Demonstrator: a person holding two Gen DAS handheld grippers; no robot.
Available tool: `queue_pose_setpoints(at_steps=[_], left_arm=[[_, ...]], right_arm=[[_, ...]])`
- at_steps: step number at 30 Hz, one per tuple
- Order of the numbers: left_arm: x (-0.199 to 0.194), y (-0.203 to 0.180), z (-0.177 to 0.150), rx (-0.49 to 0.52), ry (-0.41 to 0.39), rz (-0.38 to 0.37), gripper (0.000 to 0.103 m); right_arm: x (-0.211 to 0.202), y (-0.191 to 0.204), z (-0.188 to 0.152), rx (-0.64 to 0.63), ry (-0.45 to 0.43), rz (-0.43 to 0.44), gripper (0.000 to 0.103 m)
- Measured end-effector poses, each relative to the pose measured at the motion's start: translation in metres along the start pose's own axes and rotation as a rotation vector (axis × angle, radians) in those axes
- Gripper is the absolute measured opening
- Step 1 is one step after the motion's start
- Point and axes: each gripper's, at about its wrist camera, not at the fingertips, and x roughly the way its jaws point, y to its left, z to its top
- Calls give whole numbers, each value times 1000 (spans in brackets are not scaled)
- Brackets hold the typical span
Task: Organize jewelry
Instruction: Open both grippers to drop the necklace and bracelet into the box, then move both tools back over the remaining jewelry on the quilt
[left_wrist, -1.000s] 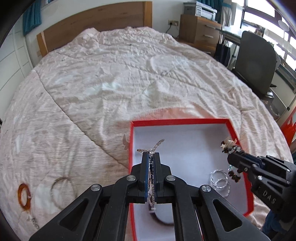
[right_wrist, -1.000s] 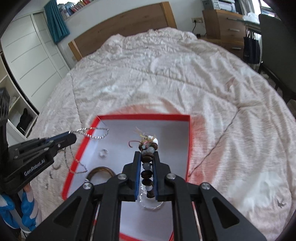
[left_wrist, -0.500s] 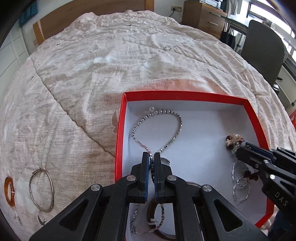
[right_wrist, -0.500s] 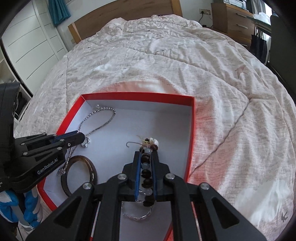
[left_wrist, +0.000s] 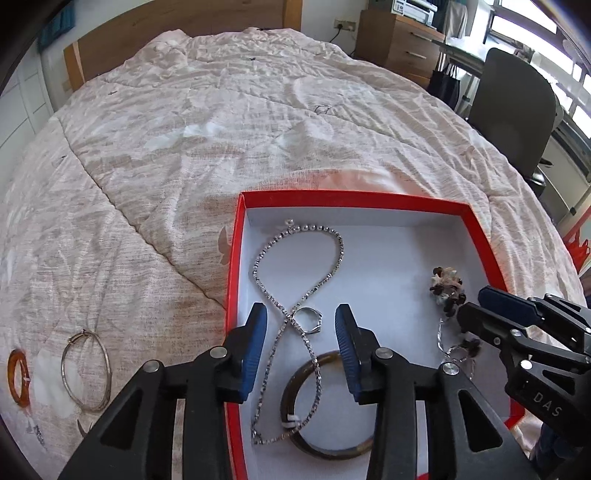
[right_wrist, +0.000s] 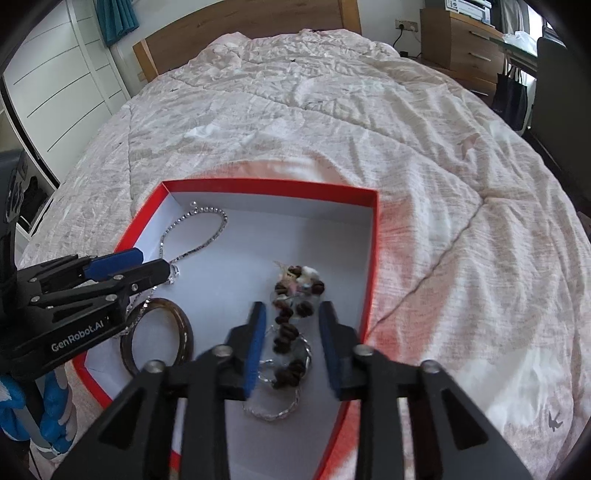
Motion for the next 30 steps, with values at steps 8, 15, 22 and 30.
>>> queue_pose_setpoints(at_steps=[8,15,22,30], left_arm=[[-35,3,-4,-10,-45,6,43],[-80,12,-17,-28,-98,32,45],[-129,25,-41,-48,-140,86,45],[-182,42,-69,-67,-183,134,45]], right_arm=[[-34,3,-3,9,-35,-9,31],[-71,11,-8,35,-81,1,31],[-120,27,-22,59,-135,13,31],[-169,45,-41,70,-183,25,31]])
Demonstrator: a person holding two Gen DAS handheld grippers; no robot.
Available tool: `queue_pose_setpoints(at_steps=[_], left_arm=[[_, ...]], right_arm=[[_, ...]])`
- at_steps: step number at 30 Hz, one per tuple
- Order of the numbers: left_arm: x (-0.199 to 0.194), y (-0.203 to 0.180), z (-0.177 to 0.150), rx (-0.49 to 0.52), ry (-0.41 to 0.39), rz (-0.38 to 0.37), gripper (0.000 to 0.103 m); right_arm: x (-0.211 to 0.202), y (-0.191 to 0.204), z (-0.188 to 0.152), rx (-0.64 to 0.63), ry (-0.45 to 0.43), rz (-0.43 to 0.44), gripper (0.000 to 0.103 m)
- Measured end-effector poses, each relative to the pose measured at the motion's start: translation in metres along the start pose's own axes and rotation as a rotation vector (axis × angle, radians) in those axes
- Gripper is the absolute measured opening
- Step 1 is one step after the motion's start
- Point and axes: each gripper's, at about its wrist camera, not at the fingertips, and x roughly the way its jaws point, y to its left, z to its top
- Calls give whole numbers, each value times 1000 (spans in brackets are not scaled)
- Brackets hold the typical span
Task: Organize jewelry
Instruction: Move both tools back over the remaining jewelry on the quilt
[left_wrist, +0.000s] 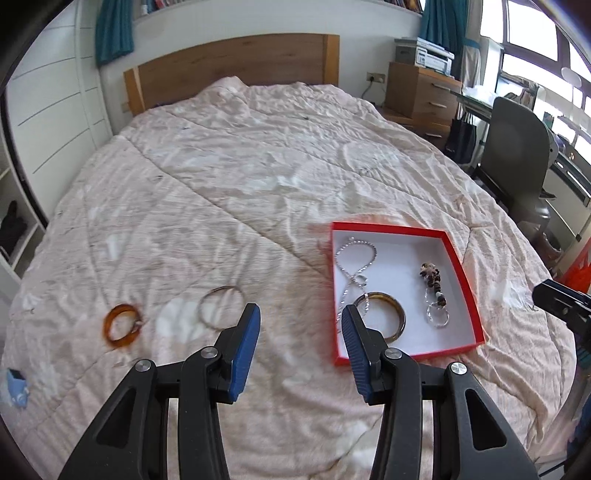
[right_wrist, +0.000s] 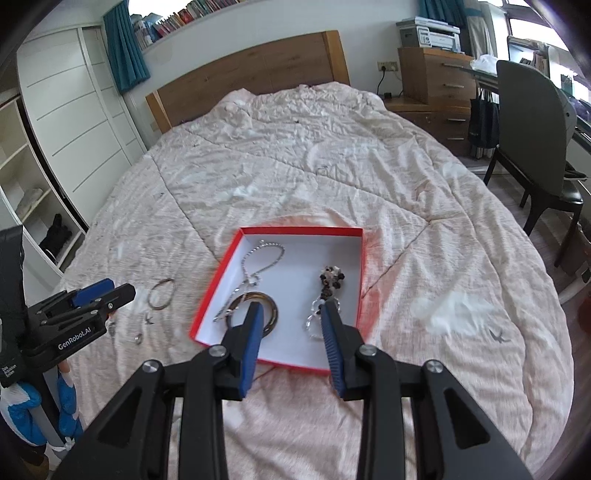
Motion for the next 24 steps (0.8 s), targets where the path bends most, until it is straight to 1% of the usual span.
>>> queue_pose_setpoints(at_steps=[5,10,13,24], left_arm=[[-33,18,-8,-22,-32,38,46],[-64,34,-19,-43,-70,72,51],[-81,42,-27,-51,-86,89,51],[-131,78,-55,-91,-138,150,55]], right_arm=[[-28,14,-10,-3,-24,8,31],[-53,27,-24,-5,-44,20,31],[-65,32,-30,-3,-57,26,31],[-108,44,-47,9,-115,20,31]])
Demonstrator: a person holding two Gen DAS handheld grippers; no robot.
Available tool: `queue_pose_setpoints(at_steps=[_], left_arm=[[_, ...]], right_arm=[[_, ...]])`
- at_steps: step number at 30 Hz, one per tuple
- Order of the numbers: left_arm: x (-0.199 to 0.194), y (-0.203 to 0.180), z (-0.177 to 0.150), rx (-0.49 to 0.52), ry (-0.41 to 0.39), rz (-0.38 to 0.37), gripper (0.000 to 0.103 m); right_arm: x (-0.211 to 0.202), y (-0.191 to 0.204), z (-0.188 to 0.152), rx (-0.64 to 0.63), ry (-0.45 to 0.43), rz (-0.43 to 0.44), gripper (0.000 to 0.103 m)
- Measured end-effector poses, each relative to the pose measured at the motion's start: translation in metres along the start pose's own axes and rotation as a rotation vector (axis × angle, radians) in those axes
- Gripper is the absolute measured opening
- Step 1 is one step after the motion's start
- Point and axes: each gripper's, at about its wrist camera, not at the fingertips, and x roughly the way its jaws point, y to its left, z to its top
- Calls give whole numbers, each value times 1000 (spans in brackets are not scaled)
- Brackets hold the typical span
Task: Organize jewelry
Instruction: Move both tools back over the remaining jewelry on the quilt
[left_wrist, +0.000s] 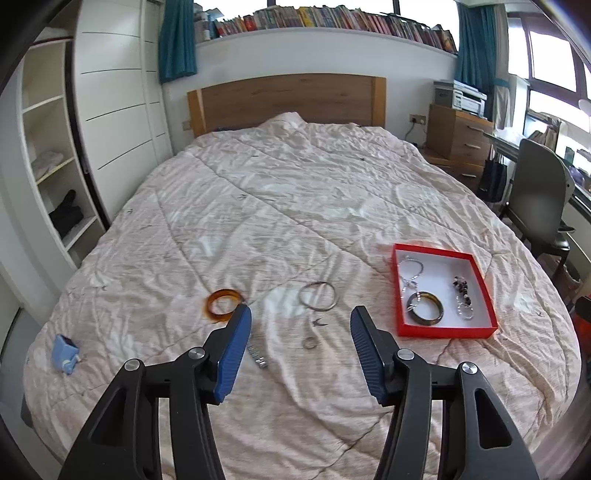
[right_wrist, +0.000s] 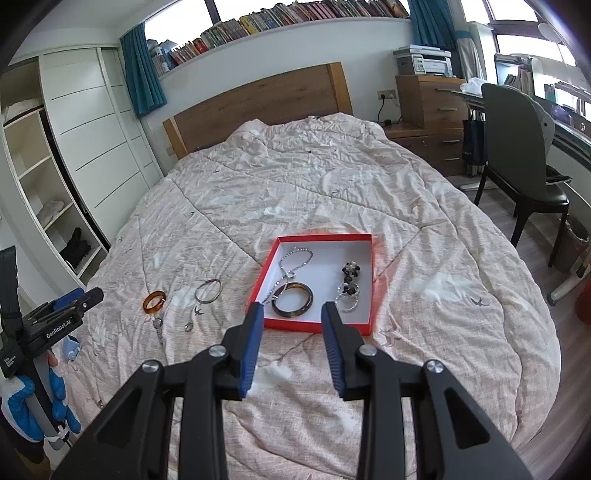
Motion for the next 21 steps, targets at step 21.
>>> queue_pose_setpoints(at_steps=[21], left_arm=[[-55,153,-6,-196,-33,167,73]], right_arm=[[-42,49,1,-50,-76,63,31]])
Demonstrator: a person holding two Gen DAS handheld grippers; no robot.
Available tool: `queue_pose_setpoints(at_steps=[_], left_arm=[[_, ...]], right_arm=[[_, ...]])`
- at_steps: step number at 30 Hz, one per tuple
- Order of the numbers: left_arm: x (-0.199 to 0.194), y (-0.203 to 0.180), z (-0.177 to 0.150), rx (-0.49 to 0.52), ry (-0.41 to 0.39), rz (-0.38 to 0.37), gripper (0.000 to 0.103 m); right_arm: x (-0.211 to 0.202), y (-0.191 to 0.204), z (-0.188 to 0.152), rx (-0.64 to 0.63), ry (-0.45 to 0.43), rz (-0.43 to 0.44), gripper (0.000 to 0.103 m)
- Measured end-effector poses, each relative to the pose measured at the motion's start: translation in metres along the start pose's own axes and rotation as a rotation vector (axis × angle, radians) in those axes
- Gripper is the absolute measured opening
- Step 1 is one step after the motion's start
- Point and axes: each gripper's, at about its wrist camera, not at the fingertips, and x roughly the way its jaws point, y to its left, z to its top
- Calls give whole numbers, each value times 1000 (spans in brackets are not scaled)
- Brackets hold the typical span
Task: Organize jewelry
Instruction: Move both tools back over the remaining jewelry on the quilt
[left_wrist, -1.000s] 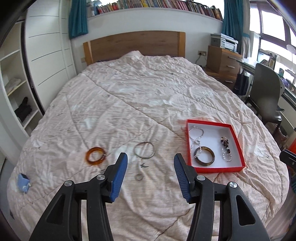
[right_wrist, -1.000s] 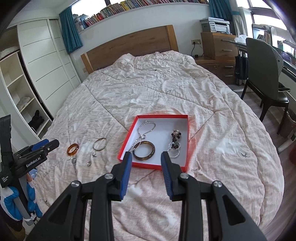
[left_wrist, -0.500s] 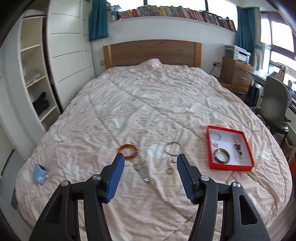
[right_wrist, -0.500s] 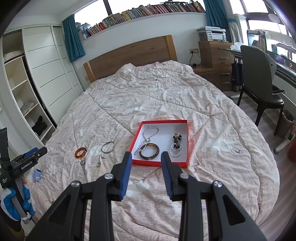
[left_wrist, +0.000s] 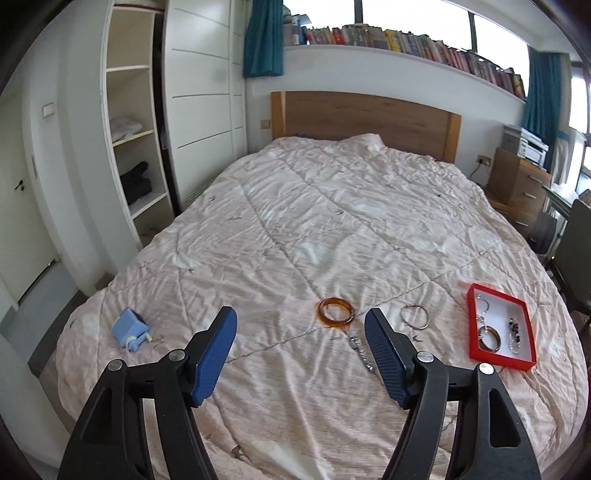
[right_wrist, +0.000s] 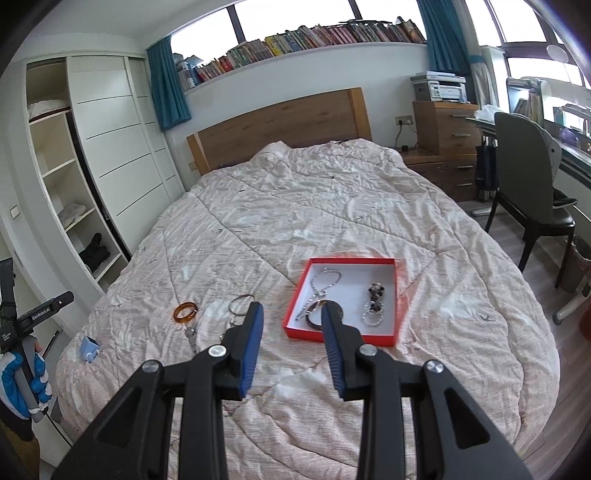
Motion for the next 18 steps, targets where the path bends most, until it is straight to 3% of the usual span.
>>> queue_pose_setpoints(at_steps=[8,18], left_arm=[[29,-9,-13,2,53,-3,73],[92,-22,-35,5,144,-8,72]], right_arm=[[29,10,-6,-12,52,28,31],[98,28,-23,-37,162,110,31]])
